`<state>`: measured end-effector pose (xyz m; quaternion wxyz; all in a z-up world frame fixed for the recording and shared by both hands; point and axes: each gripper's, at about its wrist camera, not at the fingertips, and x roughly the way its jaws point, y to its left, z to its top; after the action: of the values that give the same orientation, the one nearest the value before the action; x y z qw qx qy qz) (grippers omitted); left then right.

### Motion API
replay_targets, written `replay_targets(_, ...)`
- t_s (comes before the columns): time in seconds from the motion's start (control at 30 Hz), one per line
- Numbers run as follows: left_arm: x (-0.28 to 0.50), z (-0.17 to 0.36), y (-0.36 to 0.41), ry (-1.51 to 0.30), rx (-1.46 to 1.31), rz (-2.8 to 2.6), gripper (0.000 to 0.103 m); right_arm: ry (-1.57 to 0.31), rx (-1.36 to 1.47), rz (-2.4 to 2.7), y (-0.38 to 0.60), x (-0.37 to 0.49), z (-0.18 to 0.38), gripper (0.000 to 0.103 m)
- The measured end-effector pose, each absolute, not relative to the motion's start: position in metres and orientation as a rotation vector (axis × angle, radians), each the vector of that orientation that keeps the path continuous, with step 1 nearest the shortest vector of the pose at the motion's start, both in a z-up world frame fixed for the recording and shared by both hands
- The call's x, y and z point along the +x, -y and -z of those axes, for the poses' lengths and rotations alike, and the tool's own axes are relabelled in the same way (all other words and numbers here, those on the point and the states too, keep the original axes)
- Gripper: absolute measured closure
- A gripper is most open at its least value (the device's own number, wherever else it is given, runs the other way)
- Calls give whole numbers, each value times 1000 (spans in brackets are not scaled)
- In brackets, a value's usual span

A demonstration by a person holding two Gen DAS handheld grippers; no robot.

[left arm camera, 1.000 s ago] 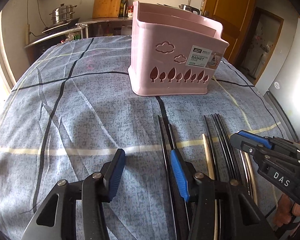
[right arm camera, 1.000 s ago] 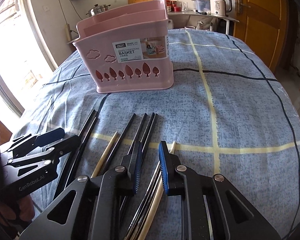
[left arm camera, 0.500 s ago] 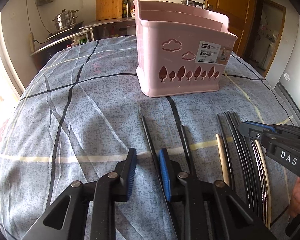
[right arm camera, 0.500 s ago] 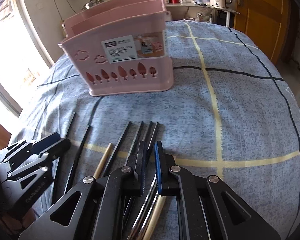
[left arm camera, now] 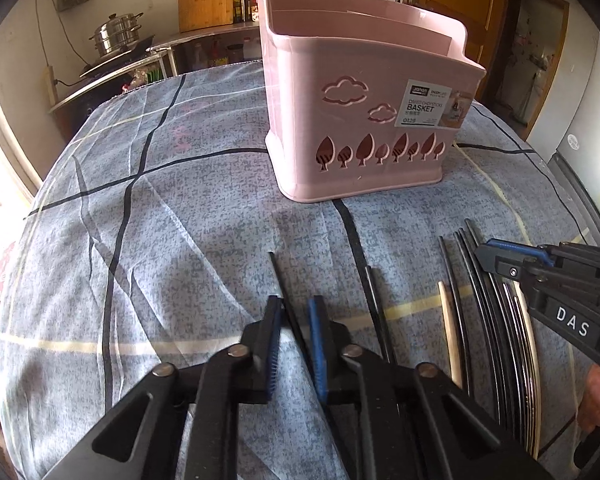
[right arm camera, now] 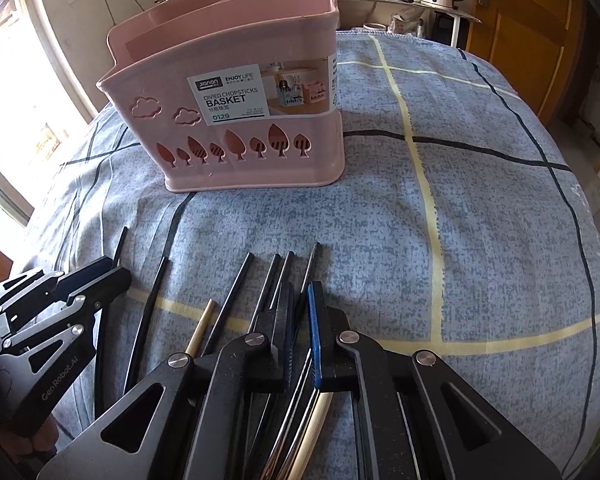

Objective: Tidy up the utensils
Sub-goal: 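Lower the left gripper and grasp a black chopstick while the right gripper grasps another, then lift the black chopsticks with both grippers and carry them over the pink basket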

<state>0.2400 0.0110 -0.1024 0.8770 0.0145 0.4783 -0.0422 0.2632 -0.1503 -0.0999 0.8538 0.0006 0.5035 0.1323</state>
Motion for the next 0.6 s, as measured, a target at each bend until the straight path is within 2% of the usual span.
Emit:
replay_targets(0.27,236,87,-28,-982,-105,154,99,-1018,95,-329,163,255,83,97)
replay_targets(0.6,216,16,-35,-853,-117,204,99,-905,141,-397,170,237,28,98)
